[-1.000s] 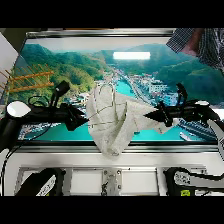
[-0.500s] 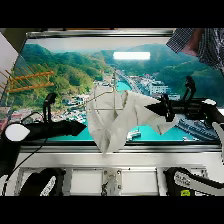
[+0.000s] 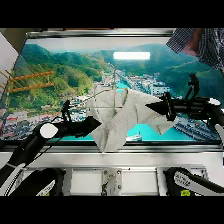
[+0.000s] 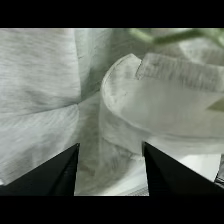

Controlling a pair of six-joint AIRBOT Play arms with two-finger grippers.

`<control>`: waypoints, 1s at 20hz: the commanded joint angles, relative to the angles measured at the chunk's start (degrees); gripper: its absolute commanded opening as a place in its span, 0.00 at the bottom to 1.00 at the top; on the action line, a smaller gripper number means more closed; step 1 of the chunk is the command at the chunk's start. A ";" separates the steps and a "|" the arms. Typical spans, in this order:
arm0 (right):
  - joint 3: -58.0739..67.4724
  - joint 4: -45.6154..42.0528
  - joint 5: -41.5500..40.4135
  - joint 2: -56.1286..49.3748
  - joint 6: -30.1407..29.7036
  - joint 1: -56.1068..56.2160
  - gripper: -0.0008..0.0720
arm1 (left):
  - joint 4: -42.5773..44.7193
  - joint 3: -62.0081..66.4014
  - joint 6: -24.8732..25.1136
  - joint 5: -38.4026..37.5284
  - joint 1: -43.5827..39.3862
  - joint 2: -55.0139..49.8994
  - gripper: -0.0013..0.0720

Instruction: Fold the clothes and pants, and hang the long-sleeved shirts on hangers.

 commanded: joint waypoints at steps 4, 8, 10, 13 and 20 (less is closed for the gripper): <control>0.07 -0.15 0.00 0.17 0.37 0.04 0.03 | -2.86 4.37 0.94 -2.60 2.67 -8.26 0.57; 0.07 -0.17 0.00 0.17 0.35 0.04 0.03 | -8.39 4.72 8.72 -8.07 4.98 -11.69 0.91; 0.07 -0.17 0.00 0.17 0.37 0.04 0.03 | -16.04 4.74 14.05 -7.91 4.98 -14.88 0.94; 0.07 -0.20 0.00 0.17 0.37 0.04 0.03 | -23.96 4.74 19.26 -8.22 3.80 -18.51 0.94; 0.07 -0.17 -0.02 0.17 0.63 0.04 0.03 | -23.23 4.72 19.26 -11.37 -2.14 -20.52 0.41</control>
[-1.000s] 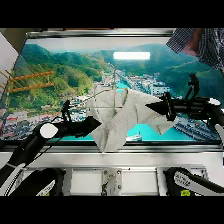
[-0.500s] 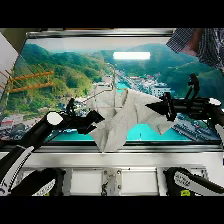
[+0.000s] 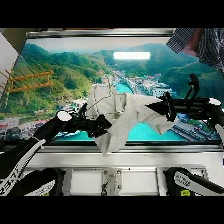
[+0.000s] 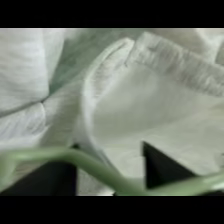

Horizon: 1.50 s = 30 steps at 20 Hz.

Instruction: Fold the clothes and pants, and hang the long-sleeved shirts on hangers.

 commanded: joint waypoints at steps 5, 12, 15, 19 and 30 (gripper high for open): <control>0.07 0.11 0.00 0.55 1.53 0.04 0.03 | -0.87 0.04 1.14 -2.05 0.46 0.59 0.03; 0.07 0.52 -3.45 3.67 4.04 1.92 0.03 | 3.56 0.07 -0.02 -0.24 7.72 11.93 0.03; 0.07 0.79 -5.99 3.85 4.04 5.01 0.03 | 5.09 0.07 -0.17 0.44 8.59 14.34 0.03; 0.07 10.51 -7.91 4.76 4.02 5.79 0.03 | 13.64 0.04 -4.26 -2.56 13.97 18.21 0.03; 0.07 15.76 -7.93 9.97 7.17 5.90 0.03 | 15.61 0.07 -1.95 -5.64 25.51 18.40 0.03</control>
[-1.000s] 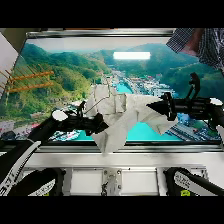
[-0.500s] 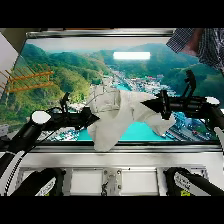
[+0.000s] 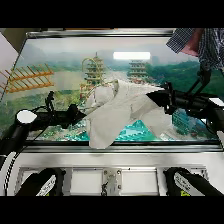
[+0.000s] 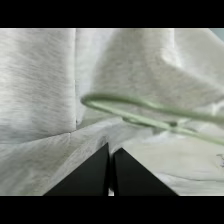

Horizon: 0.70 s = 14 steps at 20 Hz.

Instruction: Fold the clothes and pants, and hang the long-sleeved shirts on hangers.

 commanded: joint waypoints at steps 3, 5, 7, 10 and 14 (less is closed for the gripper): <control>0.07 0.92 -1.73 1.79 2.86 0.57 0.03 | 0.26 0.04 0.85 0.26 -1.01 0.07 0.03; 0.07 1.86 -3.74 1.81 2.86 1.46 0.03 | 0.22 0.39 0.85 1.60 -4.66 0.04 0.03; 0.07 5.16 -5.46 1.81 2.84 2.60 0.03 | 0.22 2.21 0.85 2.84 -7.43 -0.44 0.03; 0.07 8.57 -7.67 1.84 2.84 3.72 0.03 | 0.87 6.82 0.92 2.62 -9.27 -3.61 0.03; 0.07 10.19 -7.69 1.84 2.84 3.74 0.03 | 5.18 11.47 0.87 -2.08 -9.22 -8.63 0.03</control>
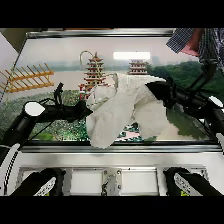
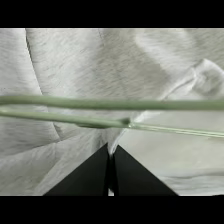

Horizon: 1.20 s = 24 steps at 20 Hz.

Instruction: Fold the clothes and pants, and hang the long-sleeved shirts on hangers.

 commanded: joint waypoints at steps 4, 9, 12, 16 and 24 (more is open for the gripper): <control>0.07 5.46 -0.81 0.04 0.13 0.28 0.03 | 3.93 3.43 -0.15 -2.32 -0.57 -3.56 0.03; 0.07 7.63 -0.61 0.04 0.55 0.28 0.03 | 8.31 3.41 -1.25 -2.34 -0.02 -3.56 0.03; 0.07 6.12 -0.59 0.04 1.77 0.28 0.03 | 8.26 3.43 -1.25 -2.60 3.28 -3.56 0.03; 0.07 5.05 -0.48 0.07 2.73 0.31 0.03 | 8.28 3.43 -1.16 -3.45 8.28 -3.56 0.03; 0.07 -2.08 -0.09 0.09 5.22 0.26 0.03 | 14.05 9.81 -0.13 -5.88 11.91 -3.56 0.03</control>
